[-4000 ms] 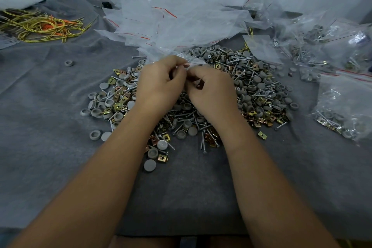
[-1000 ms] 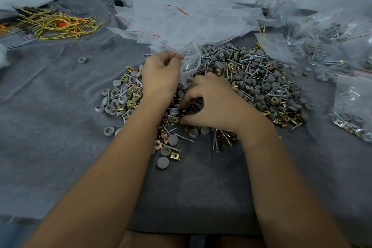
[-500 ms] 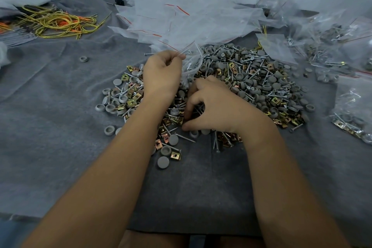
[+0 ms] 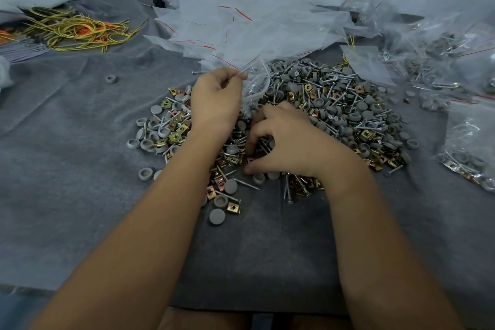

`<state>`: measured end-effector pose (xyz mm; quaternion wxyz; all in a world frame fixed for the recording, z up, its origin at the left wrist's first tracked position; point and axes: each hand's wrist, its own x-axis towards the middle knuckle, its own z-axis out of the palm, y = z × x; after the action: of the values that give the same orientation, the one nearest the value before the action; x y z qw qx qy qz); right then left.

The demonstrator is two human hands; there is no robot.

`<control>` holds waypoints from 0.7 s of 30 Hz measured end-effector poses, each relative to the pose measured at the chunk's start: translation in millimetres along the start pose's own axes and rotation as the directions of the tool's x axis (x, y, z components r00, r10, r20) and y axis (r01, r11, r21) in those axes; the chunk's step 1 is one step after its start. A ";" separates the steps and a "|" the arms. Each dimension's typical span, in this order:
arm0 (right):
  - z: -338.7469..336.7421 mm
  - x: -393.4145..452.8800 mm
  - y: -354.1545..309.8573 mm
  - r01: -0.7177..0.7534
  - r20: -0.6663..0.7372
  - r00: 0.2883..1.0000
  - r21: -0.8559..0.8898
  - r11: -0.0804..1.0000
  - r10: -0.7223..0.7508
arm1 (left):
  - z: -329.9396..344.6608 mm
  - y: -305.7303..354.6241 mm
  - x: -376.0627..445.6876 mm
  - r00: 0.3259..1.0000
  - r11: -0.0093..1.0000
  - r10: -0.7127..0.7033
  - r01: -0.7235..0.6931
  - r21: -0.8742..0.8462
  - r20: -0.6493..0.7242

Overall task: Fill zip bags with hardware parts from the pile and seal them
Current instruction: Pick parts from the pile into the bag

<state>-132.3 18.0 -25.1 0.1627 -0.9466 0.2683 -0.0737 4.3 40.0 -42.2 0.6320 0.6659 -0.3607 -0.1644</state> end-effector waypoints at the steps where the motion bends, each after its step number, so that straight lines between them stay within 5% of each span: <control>1: -0.8 0.0 -0.2 -0.004 0.004 1.000 0.001 1.000 0.004 | 0.0 0.1 0.1 1.000 1.000 0.001 -0.001 0.000 0.000; 12: -1.3 2.2 -0.1 -0.012 -0.021 1.000 0.019 1.000 0.012 | 1.0 -3.0 1.5 1.000 1.000 0.010 -0.010 -0.002 0.006; 15: -2.7 2.1 0.8 -0.023 -0.208 0.977 0.148 0.989 0.054 | 1.4 -3.2 2.2 1.000 1.000 0.004 -0.004 -0.007 0.010; 21: -4.8 2.3 9.2 0.008 -0.551 0.783 0.472 0.881 0.288 | 0.4 -0.6 -3.0 0.996 0.996 0.079 -0.081 0.048 0.042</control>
<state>-135.9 8.0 -23.7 0.2876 -0.7850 0.3530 -0.4201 2.1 41.8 -43.6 0.6140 0.6629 -0.4038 -0.1432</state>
